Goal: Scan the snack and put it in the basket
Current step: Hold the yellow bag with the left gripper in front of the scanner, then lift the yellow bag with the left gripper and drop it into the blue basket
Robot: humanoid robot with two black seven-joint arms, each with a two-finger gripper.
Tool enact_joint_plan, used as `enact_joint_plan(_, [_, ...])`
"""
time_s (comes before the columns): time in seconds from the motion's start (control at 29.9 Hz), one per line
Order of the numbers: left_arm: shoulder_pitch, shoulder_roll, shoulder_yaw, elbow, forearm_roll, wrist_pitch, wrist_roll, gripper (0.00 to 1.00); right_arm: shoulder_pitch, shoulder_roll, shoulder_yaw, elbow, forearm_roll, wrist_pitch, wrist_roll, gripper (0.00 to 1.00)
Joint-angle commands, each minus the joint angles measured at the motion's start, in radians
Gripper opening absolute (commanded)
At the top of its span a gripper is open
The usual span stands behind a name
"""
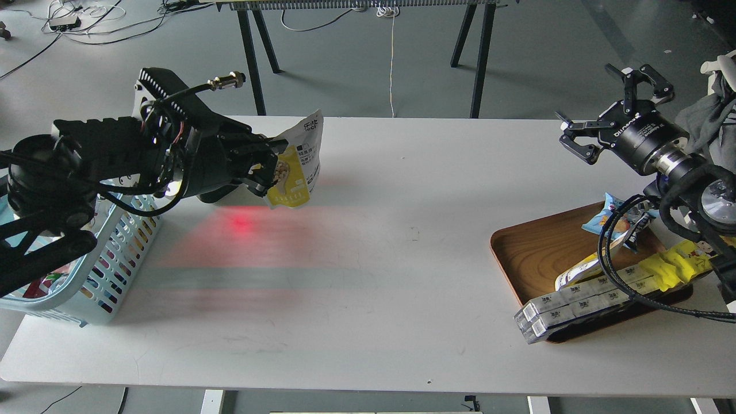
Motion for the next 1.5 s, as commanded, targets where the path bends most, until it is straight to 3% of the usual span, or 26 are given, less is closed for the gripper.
enact_joint_plan(0.0, [0.023,0.014,-0.009,0.0,-0.011,0.0,-0.003,0.0,0.0,0.0,0.0,0.0,0.0,0.0,-0.001,1.0])
enact_joint_plan(0.5, [0.087,0.076,-0.009,0.0,-0.055,0.0,-0.05,0.0,0.0,0.0,-0.002,0.0,0.0,0.001,-0.001,1.0])
enact_joint_plan(0.9, [0.089,0.088,-0.027,0.0,-0.064,0.151,-0.161,0.0,0.0,0.0,-0.003,0.0,0.0,0.001,-0.001,1.0])
enact_joint_plan(1.04, [0.089,0.1,-0.027,0.0,-0.115,0.205,-0.162,0.0,0.0,0.002,-0.005,0.0,0.0,0.001,-0.001,1.0])
enact_joint_plan(1.47, [0.092,0.149,-0.024,0.012,-0.149,0.271,-0.161,0.0,0.002,0.003,-0.008,0.0,0.0,0.001,-0.001,1.0])
